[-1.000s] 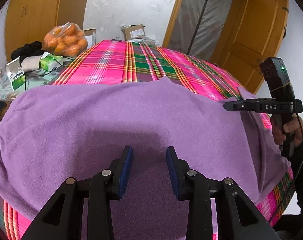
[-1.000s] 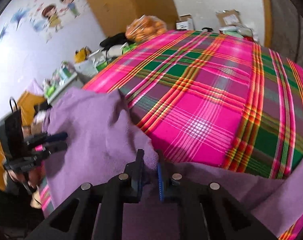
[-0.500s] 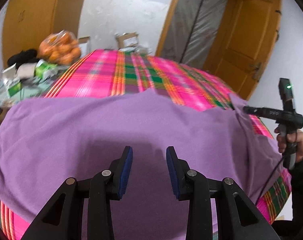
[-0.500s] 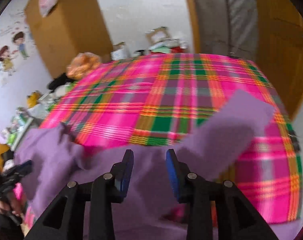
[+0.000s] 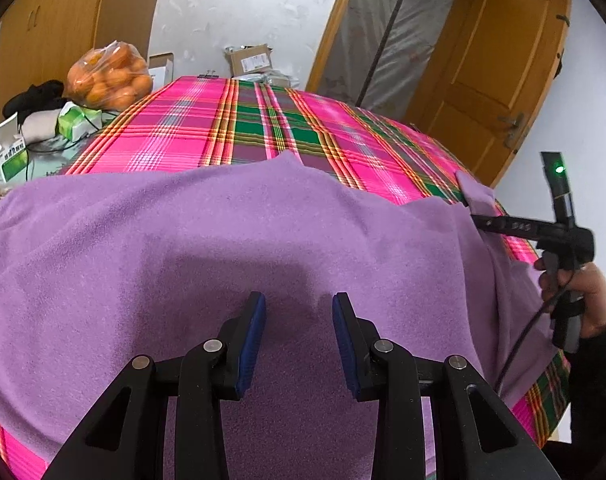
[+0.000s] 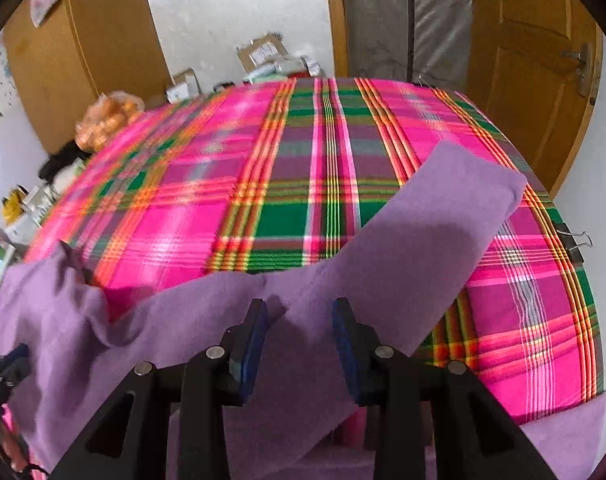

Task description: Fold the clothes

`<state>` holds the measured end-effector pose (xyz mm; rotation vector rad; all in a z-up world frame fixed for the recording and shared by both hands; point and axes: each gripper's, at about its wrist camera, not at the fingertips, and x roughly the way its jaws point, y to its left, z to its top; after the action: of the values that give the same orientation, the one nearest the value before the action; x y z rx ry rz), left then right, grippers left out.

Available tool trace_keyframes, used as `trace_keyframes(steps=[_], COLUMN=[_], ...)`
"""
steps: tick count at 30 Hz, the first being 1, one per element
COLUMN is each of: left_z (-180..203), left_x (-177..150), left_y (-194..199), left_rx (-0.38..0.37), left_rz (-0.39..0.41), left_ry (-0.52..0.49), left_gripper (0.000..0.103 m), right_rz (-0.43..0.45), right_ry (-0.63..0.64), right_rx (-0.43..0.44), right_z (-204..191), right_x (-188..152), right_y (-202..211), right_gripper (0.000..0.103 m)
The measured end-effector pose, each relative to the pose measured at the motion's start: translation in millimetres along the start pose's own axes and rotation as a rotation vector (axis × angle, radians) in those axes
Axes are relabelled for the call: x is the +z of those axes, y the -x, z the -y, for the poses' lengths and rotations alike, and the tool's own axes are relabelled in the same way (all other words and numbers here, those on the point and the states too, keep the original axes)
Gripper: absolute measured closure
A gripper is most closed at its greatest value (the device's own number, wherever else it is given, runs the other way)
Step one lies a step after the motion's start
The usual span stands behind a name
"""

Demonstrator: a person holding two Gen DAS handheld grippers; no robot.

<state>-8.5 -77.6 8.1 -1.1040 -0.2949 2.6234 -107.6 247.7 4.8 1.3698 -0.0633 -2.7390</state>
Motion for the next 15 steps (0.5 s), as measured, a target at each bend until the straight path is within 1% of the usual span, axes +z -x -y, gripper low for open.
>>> trace_keyframes(steps=[1,2,3,4,6,8,11,15], left_z=[-1.3,-2.5,-3.4,-4.1,-5.4,-6.4,-6.9,-6.9], left_x=[0.1,0.7,1.4,1.4,1.1,0.9,1.2,1.3], left_y=[0.4,0.6,1.3,1.7,1.9,2.2,2.5,2.3], left_rx=[-0.007,-0.012,-0.017,-0.022,-0.03,-0.038,-0.047,-0.058], left_rz=[0.001,0.001,0.002,0.002,0.003,0.004,0.004,0.003], left_ry=[0.006,0.011,0.015,0.019,0.027,0.034,0.04,0.04], left_gripper=[0.067,0.067,0.067,0.067,0.067,0.067,0.067,0.067], right_rz=[-0.002,-0.003,-0.004,-0.002,0.004,0.021,0.08,0.179], right_ry=[0.007,0.008,0.007,0.0,-0.022,-0.043,-0.078,-0.157], right_rx=[-0.007,-0.021,-0.039,-0.046,-0.022,0.006,0.041,0.067], right_z=[-0.7,-0.4,0.3,2.5,9.7,17.4,30.6,56.2], right_x=[-0.1,-0.1,0.1,0.2,-1.2,-3.4,-8.5,-27.0], right_y=[-1.1,-1.2,-1.0,-0.6,1.9,7.1,26.9,74.2], right_gripper=[0.068,0.071,0.085,0.092,0.097,0.098,0.098,0.098])
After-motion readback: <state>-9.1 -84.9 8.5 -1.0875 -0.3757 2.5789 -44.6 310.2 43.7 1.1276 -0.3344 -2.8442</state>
